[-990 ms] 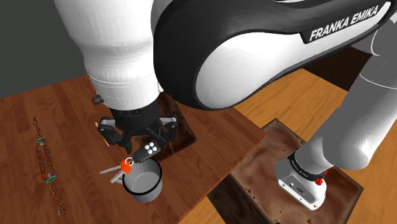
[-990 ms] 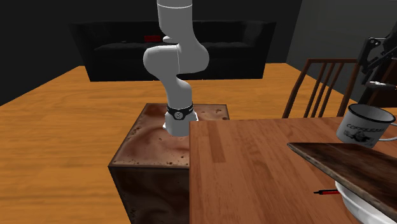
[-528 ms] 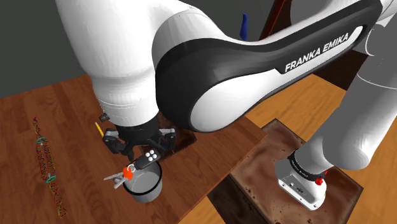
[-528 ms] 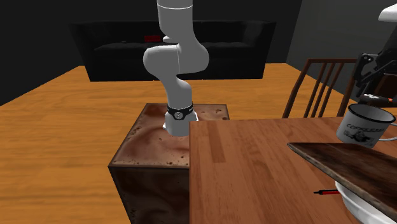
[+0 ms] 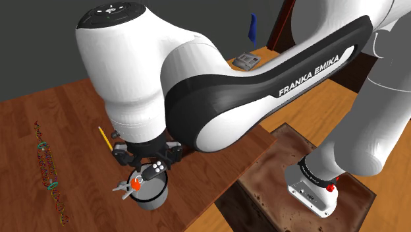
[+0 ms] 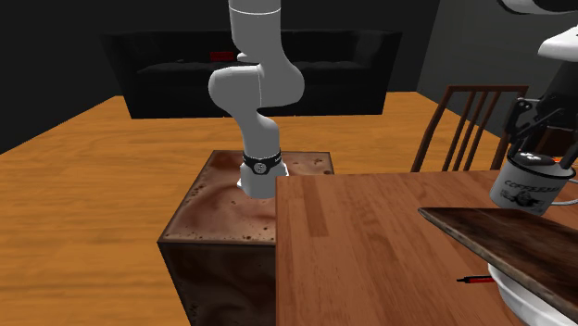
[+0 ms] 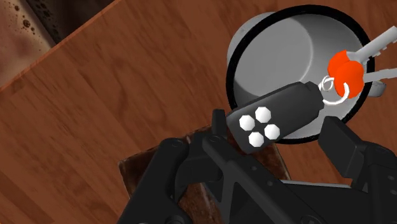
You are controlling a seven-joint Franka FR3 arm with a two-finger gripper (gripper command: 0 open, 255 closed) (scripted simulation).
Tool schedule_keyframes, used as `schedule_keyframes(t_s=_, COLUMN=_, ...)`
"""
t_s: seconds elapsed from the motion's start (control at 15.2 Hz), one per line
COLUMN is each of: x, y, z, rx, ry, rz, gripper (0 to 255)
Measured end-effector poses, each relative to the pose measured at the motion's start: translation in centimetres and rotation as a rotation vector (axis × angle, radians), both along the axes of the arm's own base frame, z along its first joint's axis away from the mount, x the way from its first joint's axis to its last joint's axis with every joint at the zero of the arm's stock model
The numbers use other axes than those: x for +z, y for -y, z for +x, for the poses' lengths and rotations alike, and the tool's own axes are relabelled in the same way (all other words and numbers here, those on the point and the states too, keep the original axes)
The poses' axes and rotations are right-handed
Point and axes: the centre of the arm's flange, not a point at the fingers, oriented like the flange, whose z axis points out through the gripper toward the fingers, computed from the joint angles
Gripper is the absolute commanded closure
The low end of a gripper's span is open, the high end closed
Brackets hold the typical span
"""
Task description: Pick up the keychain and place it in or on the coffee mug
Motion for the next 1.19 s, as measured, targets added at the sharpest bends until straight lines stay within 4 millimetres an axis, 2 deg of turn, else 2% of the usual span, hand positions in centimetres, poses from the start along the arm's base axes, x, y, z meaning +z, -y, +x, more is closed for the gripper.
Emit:
schedule_keyframes(t_s=0.2, x=-0.1, y=0.0, z=0.0, rx=0.000, ry=0.000, rz=0.000, gripper=255)
schedule_keyframes(t_s=0.26, x=-0.1, y=0.0, z=0.0, rx=0.000, ry=0.000, rz=0.000, gripper=0)
schedule_keyframes(t_s=0.66, x=-0.1, y=0.0, z=0.0, rx=0.000, ry=0.000, rz=0.000, gripper=0)
schedule_keyframes(t_s=0.92, x=3.9, y=0.0, z=0.2, rx=0.000, ry=0.001, rz=0.001, gripper=0)
schedule_keyframes(t_s=1.19, x=4.9, y=0.0, z=0.1, rx=0.000, ry=0.000, rz=0.000, gripper=0)
